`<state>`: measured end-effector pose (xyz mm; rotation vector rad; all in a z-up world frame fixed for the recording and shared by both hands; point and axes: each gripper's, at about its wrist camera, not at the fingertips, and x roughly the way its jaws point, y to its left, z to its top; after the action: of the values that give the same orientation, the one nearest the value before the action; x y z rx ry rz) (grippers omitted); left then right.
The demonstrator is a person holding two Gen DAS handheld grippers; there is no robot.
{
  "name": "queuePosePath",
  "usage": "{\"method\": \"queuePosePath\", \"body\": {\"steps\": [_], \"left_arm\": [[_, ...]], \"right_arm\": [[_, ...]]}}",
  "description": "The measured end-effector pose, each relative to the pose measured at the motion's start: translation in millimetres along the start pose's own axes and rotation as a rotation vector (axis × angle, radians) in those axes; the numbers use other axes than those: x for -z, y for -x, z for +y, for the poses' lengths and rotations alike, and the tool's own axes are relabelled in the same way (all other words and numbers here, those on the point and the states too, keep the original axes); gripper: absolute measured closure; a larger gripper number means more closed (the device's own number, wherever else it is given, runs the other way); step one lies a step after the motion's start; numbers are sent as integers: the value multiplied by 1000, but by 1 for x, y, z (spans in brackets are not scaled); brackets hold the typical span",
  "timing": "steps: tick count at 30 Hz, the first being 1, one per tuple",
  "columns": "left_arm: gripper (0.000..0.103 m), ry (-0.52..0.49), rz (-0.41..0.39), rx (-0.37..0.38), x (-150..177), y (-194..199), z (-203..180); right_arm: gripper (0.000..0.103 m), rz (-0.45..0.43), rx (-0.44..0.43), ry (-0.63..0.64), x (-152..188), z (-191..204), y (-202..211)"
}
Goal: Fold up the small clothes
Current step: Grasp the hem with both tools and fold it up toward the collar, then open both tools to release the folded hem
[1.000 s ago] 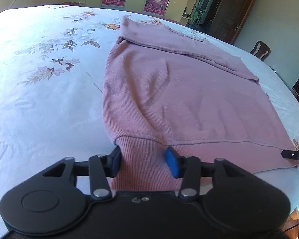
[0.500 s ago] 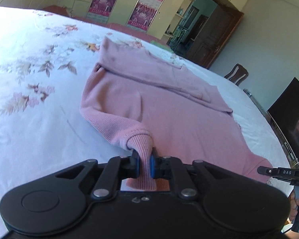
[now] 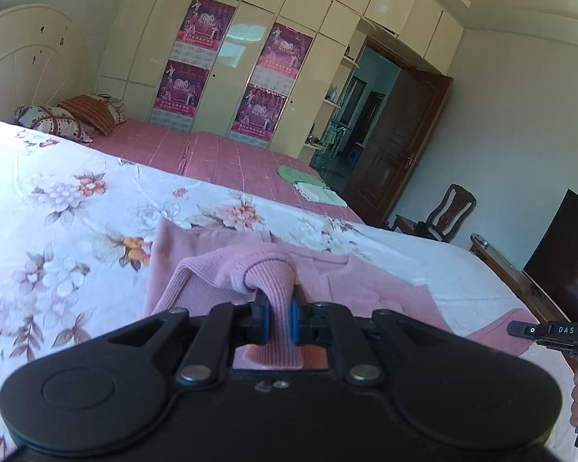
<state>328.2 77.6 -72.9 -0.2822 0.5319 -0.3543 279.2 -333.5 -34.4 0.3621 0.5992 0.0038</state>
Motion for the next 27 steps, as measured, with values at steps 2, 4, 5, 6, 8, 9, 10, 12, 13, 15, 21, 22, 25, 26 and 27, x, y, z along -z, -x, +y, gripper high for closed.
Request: {"method": "queuePosePath", "body": {"steps": [2,4,5,6,8,9,10,12,13,15,21,22,25,26,27], "left_arm": [[94,14,-18,-14,-11,-22,3],[94,34,-29,-28,-20,-43,6],[94,42,-31,-36,-25,-55,9],[94,47,-31,-44,-29,-65,11],[94,70,-20,-60,-36,-88,17],[94,80,-14,-69,-38,-99,20],[94,88,-8,-78,-40,-109,23],[94,94,23,-96,-44,-131,28],[94,95,46,-107,-46,-142,31],[93,80,92,-130,-46,-159,34],[34,64,111,-231,-49,-169,42],[34,55,94,-246,-49,-167,44],[35,2,124,-228,-47,-159,48],[35,-26,135,-231,-44,-157,51],[35,-48,146,-235,-40,-154,52]], "right_arm": [[94,-4,-6,-8,-16,-2,-26],[94,0,-5,-26,-31,-6,-52],[94,1,-5,-32,-36,-8,-64],[94,4,-2,-35,-43,-10,-77],[94,16,-2,-53,-54,-18,-100],[94,26,-3,-64,-59,-21,-113],[94,37,-3,-76,-63,-25,-125],[94,71,-6,-102,-69,-33,-148],[94,91,-6,-115,-70,-37,-159],[93,139,-5,-153,-73,-47,-181],[28,114,70,-162,-78,-66,-197],[20,84,92,-136,-80,-67,-193],[21,93,92,-72,-82,-69,-189],[21,95,90,-45,-79,-68,-187],[21,104,100,-9,-75,-67,-186]]}}
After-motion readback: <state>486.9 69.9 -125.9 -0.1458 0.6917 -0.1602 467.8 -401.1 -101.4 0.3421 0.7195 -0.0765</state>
